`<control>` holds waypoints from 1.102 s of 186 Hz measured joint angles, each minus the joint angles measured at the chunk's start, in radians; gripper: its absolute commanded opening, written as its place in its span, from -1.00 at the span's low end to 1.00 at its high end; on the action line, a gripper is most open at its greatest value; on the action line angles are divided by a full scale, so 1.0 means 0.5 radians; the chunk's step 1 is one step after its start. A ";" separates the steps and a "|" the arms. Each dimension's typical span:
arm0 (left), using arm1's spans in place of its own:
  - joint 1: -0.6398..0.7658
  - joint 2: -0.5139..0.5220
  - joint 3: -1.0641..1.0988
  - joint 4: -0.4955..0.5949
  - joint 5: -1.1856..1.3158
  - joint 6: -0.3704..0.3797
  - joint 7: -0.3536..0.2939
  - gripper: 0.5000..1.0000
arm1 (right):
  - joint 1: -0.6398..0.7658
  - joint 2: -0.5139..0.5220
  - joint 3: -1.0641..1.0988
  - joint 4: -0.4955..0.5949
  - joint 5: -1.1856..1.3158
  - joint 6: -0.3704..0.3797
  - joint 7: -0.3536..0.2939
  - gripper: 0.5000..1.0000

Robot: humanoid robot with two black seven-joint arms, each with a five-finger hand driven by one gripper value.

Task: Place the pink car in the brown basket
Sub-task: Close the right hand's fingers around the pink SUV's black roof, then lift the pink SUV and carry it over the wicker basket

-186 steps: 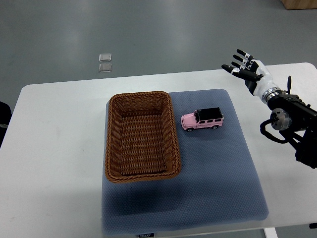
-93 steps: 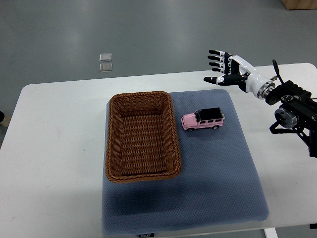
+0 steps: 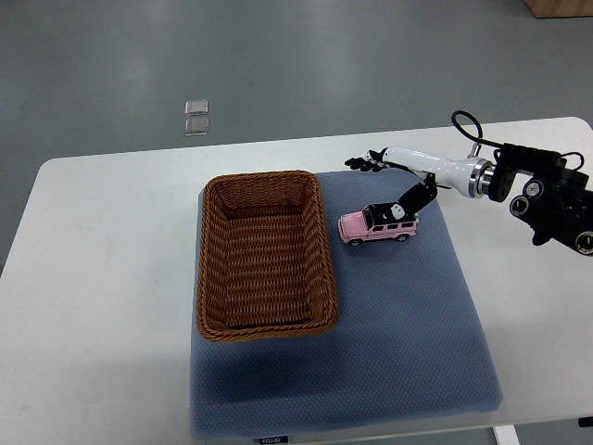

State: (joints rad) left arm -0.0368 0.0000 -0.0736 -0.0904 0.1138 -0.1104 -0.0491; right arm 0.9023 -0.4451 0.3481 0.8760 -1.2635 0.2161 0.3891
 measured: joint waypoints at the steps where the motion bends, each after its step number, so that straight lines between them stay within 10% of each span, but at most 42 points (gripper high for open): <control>1: 0.000 0.000 0.000 0.000 0.000 0.000 0.000 1.00 | 0.001 0.000 -0.003 0.000 -0.004 -0.002 0.000 0.64; 167: 0.000 0.000 0.003 0.000 0.002 0.000 0.000 1.00 | 0.119 0.013 -0.494 -0.075 -0.380 -0.338 -0.024 0.13; 182: 0.000 0.000 0.003 0.000 0.002 0.000 0.000 1.00 | 0.119 0.013 -0.510 -0.083 -0.391 -0.338 -0.024 -0.02; 205: -0.003 0.000 0.002 0.000 0.002 0.000 0.000 1.00 | 0.119 0.015 -0.520 -0.096 -0.401 -0.338 -0.024 -0.76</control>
State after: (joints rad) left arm -0.0382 0.0000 -0.0725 -0.0905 0.1149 -0.1104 -0.0491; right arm 0.9619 -0.4378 0.0880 0.8279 -1.4641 0.0469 0.3773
